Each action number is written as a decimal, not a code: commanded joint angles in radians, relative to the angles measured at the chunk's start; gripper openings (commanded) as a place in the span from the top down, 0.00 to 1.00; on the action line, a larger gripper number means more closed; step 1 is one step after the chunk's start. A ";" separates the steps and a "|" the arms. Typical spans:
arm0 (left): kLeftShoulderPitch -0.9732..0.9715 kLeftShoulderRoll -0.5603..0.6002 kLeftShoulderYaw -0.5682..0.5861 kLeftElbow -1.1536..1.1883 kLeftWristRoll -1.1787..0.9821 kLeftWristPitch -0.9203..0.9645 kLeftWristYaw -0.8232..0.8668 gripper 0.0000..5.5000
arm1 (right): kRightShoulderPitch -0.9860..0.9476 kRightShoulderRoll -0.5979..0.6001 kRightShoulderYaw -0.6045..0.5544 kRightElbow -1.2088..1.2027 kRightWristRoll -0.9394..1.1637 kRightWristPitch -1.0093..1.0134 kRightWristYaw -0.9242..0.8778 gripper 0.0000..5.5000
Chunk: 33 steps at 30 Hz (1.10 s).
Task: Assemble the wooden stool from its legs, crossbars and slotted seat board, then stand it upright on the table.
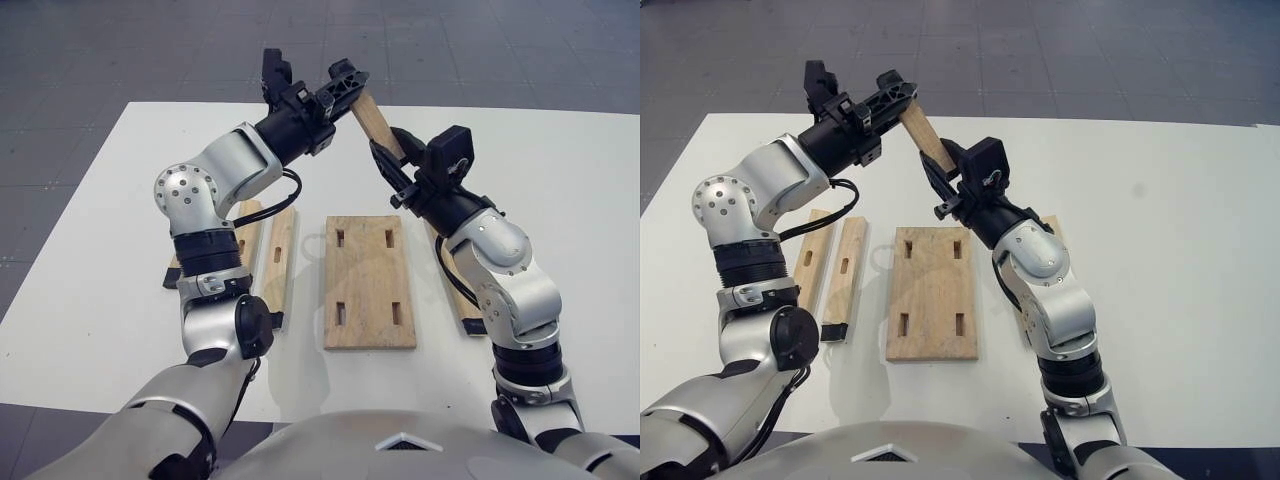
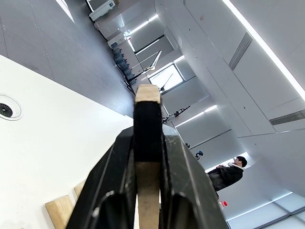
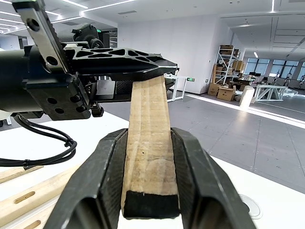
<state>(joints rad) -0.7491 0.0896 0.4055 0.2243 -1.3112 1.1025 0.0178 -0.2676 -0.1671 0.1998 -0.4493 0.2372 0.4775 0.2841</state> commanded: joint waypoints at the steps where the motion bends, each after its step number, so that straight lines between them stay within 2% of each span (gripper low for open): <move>1: -0.020 -0.001 -0.014 -0.012 -0.038 0.040 -0.007 0.92 | -0.014 -0.002 0.003 0.015 -0.001 0.007 0.017 0.76; 10: -0.021 0.078 -0.026 -0.012 -0.042 0.117 -0.061 0.92 | -0.012 -0.050 -0.009 0.019 0.002 -0.006 0.083 0.76; 20: 0.052 0.048 -0.029 -0.102 -0.053 0.090 -0.012 0.92 | -0.047 -0.070 -0.024 0.044 -0.002 -0.001 0.125 0.76; 21: 0.054 0.049 -0.033 -0.112 -0.038 0.078 -0.011 0.92 | -0.045 -0.067 -0.030 0.040 0.011 0.004 0.129 0.69; 27: 0.072 0.042 -0.052 -0.168 0.000 0.029 0.004 0.92 | -0.037 -0.066 -0.034 0.032 0.023 0.024 0.126 0.48; 33: 0.012 0.063 -0.052 -0.129 0.028 -0.025 -0.010 0.92 | -0.020 -0.058 -0.038 0.024 0.009 0.032 0.085 0.27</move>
<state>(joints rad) -0.6908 0.1299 0.3555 0.0843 -1.3006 1.0890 0.0083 -0.2954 -0.2313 0.1674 -0.4143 0.2579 0.4887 0.3866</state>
